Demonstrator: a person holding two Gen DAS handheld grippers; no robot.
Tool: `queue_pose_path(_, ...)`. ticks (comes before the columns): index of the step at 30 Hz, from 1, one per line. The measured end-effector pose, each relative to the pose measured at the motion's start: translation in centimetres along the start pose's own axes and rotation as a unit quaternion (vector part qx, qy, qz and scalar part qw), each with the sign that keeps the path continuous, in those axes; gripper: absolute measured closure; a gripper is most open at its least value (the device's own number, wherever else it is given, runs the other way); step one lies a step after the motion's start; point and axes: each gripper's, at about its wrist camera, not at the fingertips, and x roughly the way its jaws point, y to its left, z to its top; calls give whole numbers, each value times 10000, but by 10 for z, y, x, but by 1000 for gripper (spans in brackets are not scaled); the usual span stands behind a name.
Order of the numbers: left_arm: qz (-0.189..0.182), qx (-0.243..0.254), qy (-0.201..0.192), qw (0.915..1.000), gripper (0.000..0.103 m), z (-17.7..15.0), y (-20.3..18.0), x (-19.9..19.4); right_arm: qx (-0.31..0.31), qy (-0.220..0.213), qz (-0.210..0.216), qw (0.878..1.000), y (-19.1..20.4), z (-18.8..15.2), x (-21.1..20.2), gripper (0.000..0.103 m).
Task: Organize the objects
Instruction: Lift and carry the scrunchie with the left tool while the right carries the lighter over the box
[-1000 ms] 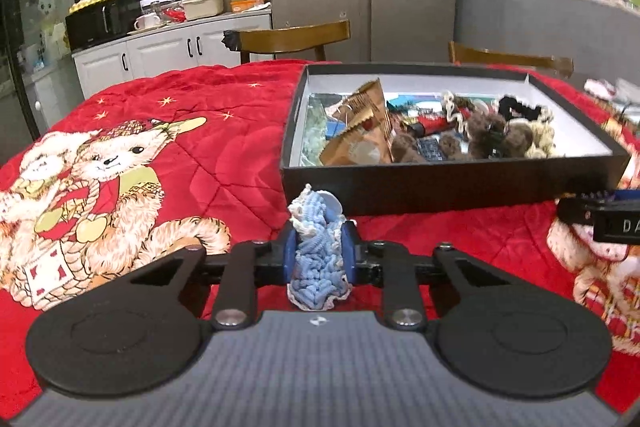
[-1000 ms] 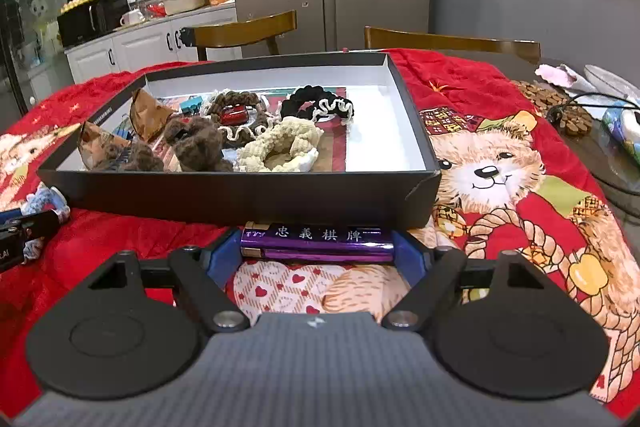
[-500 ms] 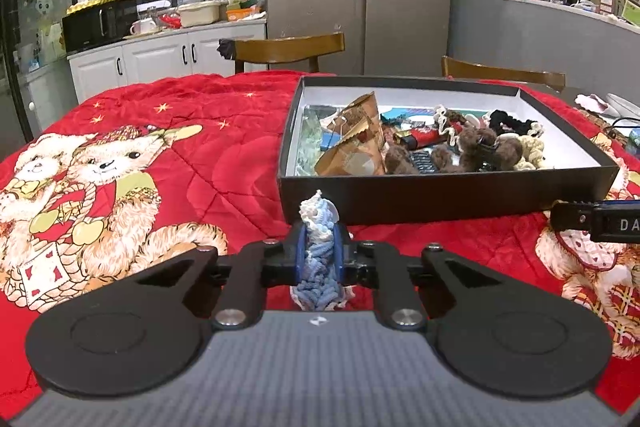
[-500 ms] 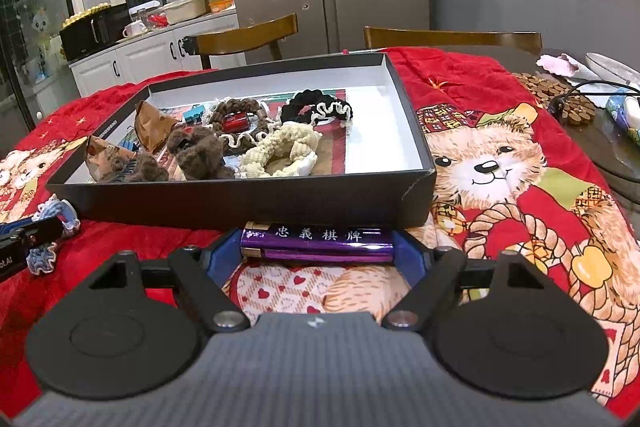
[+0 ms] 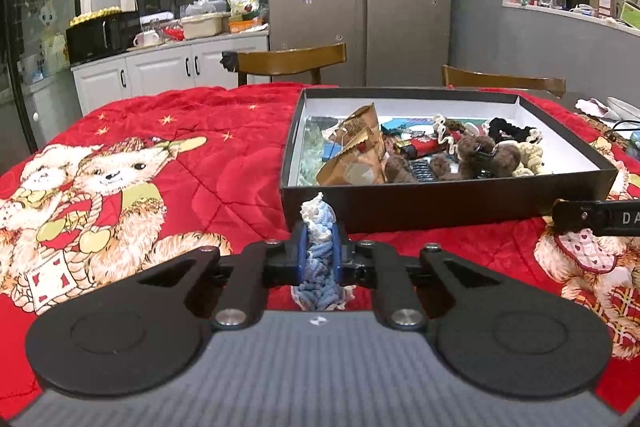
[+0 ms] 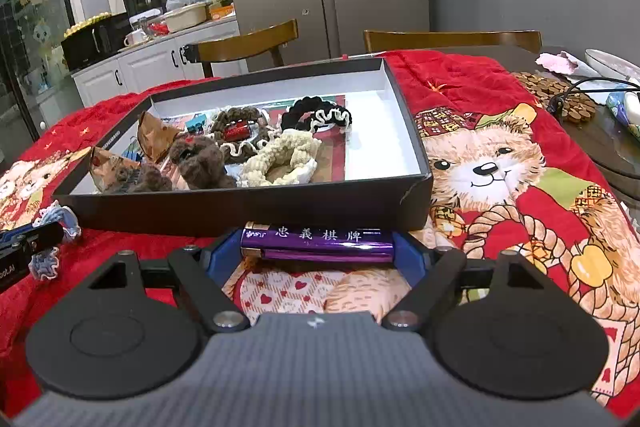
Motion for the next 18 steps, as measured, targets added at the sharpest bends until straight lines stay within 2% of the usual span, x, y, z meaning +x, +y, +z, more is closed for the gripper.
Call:
queue_pose_path(5, -121, -27, -204, 9997, 88, 0, 1, -7, 143, -132, 100, 9998, -4, 1, -2, 23)
queue_pose_path(18, -41, -157, -519, 9985, 88, 8, 3, -23, 176, -711, 408, 9965, -3, 10, -27, 23)
